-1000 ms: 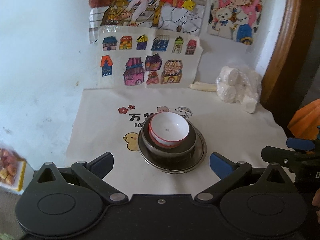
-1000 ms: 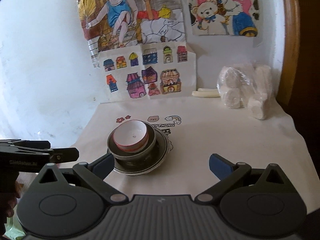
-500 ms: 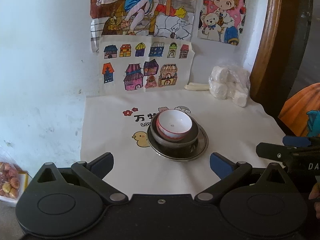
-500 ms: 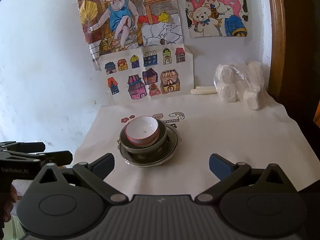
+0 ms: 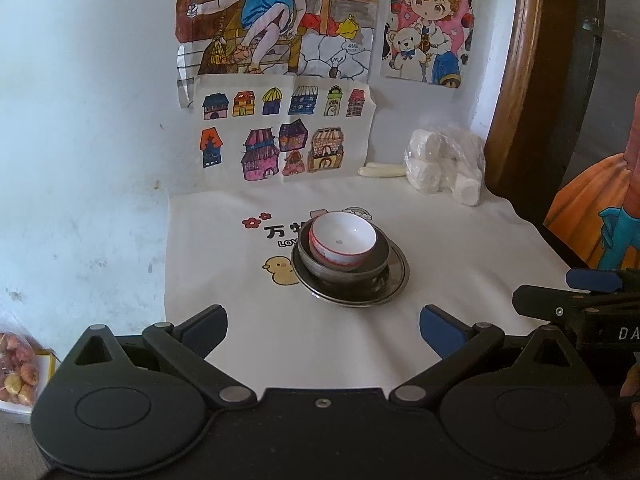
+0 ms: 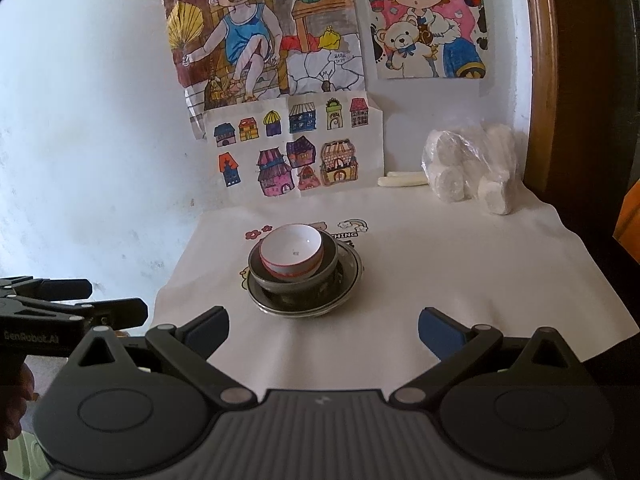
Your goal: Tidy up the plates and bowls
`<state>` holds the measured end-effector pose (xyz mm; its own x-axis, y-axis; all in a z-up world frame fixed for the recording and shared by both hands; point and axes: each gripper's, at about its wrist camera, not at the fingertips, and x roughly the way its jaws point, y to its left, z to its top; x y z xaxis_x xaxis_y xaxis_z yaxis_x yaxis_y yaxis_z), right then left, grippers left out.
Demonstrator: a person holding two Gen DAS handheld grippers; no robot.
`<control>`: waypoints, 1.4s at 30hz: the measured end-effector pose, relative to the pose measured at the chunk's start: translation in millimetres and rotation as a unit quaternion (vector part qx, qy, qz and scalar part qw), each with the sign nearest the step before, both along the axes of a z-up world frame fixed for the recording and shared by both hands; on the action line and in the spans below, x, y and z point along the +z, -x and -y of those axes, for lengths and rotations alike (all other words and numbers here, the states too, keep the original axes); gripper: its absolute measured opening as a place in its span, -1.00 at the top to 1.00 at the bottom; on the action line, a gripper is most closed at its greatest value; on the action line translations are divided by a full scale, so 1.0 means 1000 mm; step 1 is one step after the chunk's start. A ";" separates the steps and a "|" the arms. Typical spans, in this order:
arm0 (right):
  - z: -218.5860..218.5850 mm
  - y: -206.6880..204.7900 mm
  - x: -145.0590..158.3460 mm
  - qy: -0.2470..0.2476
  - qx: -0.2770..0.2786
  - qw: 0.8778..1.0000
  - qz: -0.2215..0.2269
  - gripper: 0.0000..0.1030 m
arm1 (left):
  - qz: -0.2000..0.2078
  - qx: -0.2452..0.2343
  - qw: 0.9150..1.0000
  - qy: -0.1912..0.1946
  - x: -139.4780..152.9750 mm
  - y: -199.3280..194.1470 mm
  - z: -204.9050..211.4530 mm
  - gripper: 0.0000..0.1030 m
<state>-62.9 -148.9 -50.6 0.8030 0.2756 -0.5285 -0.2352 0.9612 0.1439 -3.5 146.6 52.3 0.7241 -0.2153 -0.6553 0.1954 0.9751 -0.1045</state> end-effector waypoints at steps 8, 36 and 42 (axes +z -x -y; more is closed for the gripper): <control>0.001 0.006 0.001 0.000 -0.002 1.000 0.003 -1.00 | 0.003 -0.002 1.000 0.000 0.001 0.005 0.000 -0.98; 0.003 0.011 0.004 -0.002 -0.002 1.000 0.009 -1.00 | 0.006 -0.004 1.000 0.002 0.005 0.010 0.001 -0.98; 0.003 0.011 0.004 -0.002 -0.002 1.000 0.009 -1.00 | 0.005 -0.003 1.000 0.003 0.007 0.008 -0.001 -0.98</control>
<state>-73.5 -151.9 -46.6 0.8129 0.2745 -0.5137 -0.2345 0.9616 0.1429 -11.9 147.7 59.3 0.7296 -0.2230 -0.6465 0.2016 0.9735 -0.1084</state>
